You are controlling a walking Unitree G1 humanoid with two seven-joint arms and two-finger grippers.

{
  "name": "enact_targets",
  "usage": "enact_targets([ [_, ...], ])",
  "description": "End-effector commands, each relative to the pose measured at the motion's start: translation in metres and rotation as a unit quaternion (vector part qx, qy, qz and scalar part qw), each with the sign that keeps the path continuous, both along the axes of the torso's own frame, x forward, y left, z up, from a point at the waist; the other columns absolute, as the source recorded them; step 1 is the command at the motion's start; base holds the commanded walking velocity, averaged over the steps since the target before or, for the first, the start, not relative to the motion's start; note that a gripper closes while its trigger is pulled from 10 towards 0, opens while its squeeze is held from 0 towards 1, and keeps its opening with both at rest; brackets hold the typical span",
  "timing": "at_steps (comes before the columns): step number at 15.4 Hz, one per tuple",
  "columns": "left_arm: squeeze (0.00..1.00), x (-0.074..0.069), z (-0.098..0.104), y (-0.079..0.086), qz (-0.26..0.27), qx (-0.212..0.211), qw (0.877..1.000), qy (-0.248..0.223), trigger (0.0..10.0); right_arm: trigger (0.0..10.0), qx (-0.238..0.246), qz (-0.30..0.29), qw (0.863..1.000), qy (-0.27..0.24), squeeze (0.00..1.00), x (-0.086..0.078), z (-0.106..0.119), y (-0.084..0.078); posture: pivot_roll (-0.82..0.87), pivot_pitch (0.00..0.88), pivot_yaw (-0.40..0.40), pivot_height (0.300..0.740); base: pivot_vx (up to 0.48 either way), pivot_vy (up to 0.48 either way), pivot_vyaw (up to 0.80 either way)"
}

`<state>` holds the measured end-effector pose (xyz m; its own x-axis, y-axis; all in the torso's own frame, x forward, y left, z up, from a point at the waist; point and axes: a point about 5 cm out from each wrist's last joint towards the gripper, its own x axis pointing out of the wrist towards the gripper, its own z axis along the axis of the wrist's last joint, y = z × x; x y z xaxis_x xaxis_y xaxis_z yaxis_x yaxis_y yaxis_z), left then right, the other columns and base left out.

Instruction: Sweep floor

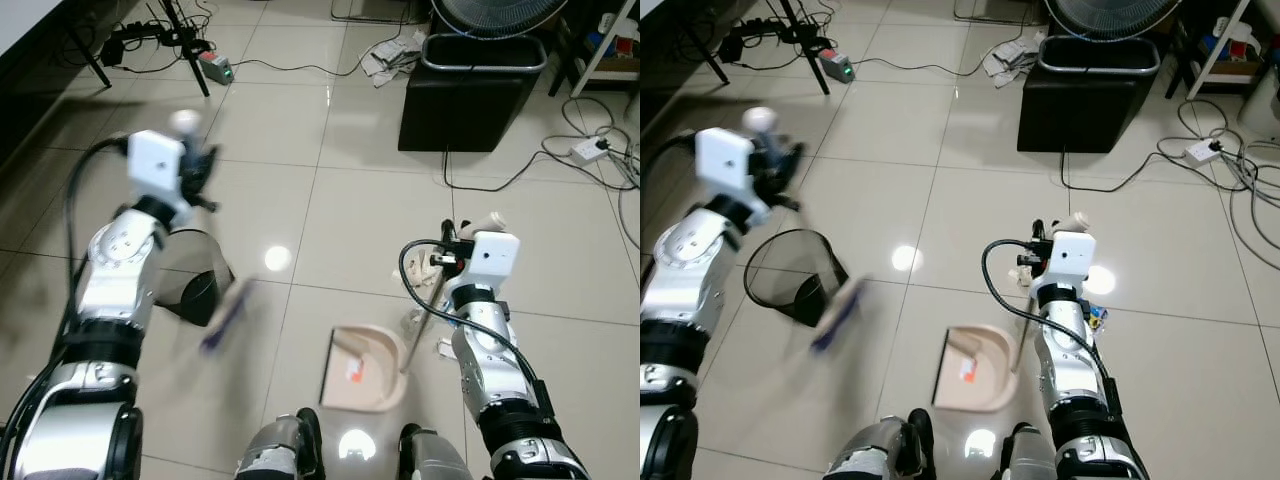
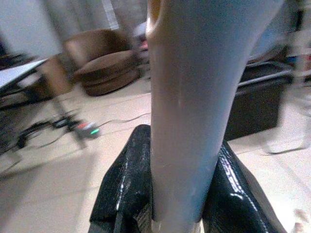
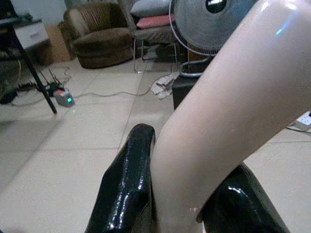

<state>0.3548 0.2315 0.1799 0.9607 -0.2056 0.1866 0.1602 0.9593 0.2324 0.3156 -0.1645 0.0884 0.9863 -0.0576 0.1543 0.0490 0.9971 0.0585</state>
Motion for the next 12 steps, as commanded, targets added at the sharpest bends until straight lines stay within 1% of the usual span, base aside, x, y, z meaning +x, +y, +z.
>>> enact_targets([
  [1, 0.0, -0.005, -0.004, 0.01, 0.02, -0.002, 1.0, -0.005, 10.0, 10.0, 0.013, 0.0, 0.999, -0.035, 0.0, -0.001, 0.01, 0.0, 0.05, 0.098, 0.116, 0.74, 0.0, 0.0, 0.0],
  [3, 0.0, -0.021, -0.023, 0.007, 0.015, -0.025, 1.0, 0.007, 10.0, 10.0, 0.016, 0.004, 0.997, -0.07, 0.0, 0.0, 0.035, -0.004, 0.03, 0.083, 0.098, 0.74, 0.0, 0.0, 0.0],
  [4, 0.0, -0.024, -0.027, 0.006, 0.018, -0.028, 0.999, 0.008, 10.0, 10.0, 0.017, 0.006, 0.997, -0.077, 0.0, 0.0, 0.041, -0.005, 0.03, 0.083, 0.098, 0.74, 0.0, 0.0, 0.0],
  [5, 0.0, -0.03, -0.034, 0.005, 0.026, -0.032, 0.999, 0.012, 10.0, 10.0, 0.011, 0.014, 0.996, -0.091, 0.0, 0.001, 0.056, -0.006, 0.02, 0.08, 0.09, 0.74, 0.0, 0.0, 0.0],
  [7, 0.0, -0.041, -0.048, 0.002, 0.045, -0.037, 0.998, 0.027, 10.0, 10.0, 0.026, 0.025, 0.994, -0.102, 0.0, 0.002, 0.085, -0.007, 0.0, 0.078, 0.083, 0.74, 0.0, 0.0, 0.0],
  [8, 0.0, -0.047, -0.055, 0.0, 0.049, -0.038, 0.997, 0.039, 10.0, 10.0, 0.032, 0.03, 0.992, -0.115, 0.0, 0.002, 0.101, -0.008, -0.01, 0.074, 0.079, 0.74, 0.0, 0.0, 0.0],
  [9, 0.0, -0.051, -0.058, -0.001, 0.049, -0.034, 0.997, 0.041, 10.0, 10.0, 0.043, 0.032, 0.99, -0.128, 0.0, 0.002, 0.112, -0.009, -0.01, 0.07, 0.077, 0.74, 0.0, 0.0, 0.0],
  [10, 0.0, -0.061, -0.065, -0.005, 0.051, -0.032, 0.997, 0.046, 10.0, 10.0, 0.076, 0.035, 0.983, -0.163, 0.0, 0.0, 0.14, -0.011, -0.02, 0.064, 0.075, 0.74, 0.0, 0.0, 0.0],
  [11, 0.0, -0.064, -0.065, -0.006, 0.053, -0.031, 0.997, 0.045, 10.0, 10.0, 0.091, 0.037, 0.98, -0.173, 0.0, -0.001, 0.148, -0.012, -0.01, 0.064, 0.074, 0.74, 0.0, 0.0, 0.0],
  [12, 0.0, -0.067, -0.062, -0.008, 0.054, -0.035, 0.997, 0.04, 10.0, 10.0, 0.115, 0.04, 0.974, -0.189, 0.0, -0.002, 0.162, -0.012, -0.01, 0.065, 0.073, 0.74, 0.0, 0.0, 0.0],
])
